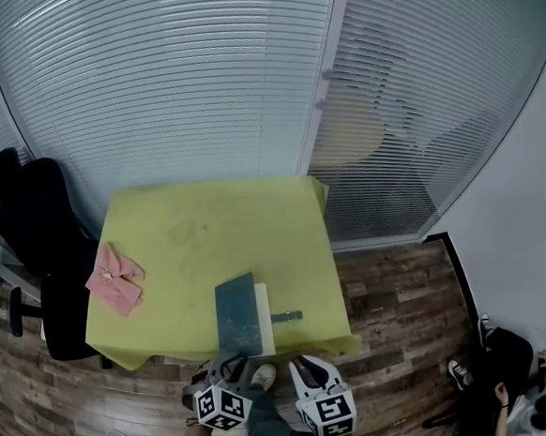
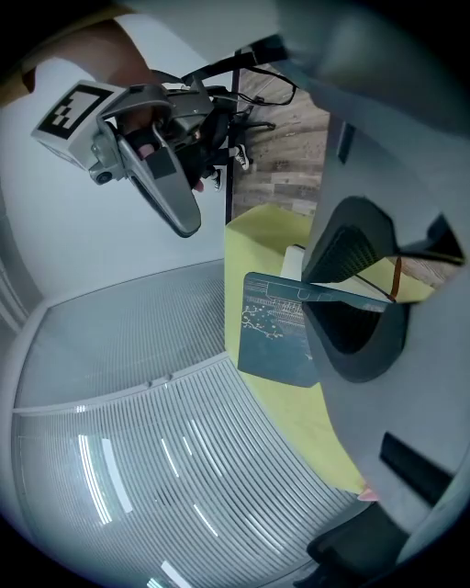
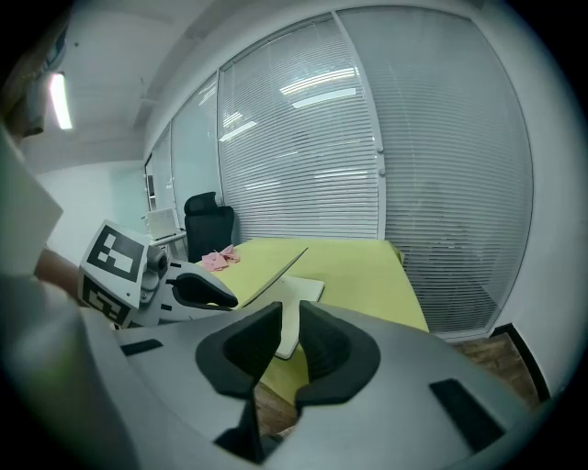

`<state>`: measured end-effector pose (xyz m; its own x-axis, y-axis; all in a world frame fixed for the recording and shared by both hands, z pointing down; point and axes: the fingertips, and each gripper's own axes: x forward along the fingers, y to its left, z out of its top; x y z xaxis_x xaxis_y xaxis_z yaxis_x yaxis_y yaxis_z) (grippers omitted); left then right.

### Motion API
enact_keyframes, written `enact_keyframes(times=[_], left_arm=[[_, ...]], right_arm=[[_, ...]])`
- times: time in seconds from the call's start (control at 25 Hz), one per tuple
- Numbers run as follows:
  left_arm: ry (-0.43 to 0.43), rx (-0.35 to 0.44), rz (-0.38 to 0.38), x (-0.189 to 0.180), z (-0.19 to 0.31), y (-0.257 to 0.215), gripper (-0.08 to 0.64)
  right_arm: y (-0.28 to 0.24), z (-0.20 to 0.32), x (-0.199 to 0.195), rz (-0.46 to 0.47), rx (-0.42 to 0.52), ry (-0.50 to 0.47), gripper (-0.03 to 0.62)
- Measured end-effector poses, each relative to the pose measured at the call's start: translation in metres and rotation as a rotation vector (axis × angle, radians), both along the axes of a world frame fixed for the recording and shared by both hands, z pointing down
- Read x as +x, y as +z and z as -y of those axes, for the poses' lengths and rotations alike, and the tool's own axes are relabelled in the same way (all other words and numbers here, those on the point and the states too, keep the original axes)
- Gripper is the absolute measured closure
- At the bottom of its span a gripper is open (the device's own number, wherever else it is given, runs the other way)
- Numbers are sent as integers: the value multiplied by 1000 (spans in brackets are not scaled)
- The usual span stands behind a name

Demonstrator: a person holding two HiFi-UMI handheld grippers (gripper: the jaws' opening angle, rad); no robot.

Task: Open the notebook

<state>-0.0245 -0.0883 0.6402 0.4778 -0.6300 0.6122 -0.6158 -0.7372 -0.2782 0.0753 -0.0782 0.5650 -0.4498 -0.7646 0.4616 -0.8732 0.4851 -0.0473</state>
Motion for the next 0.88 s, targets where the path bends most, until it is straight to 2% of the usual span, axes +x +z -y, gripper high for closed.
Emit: enact_keyframes(times=[0.88], left_arm=[[-50,40,-14,-23,-4,-17,492]], right_arm=[[-13,-9,-15,-6,27,-33,520]])
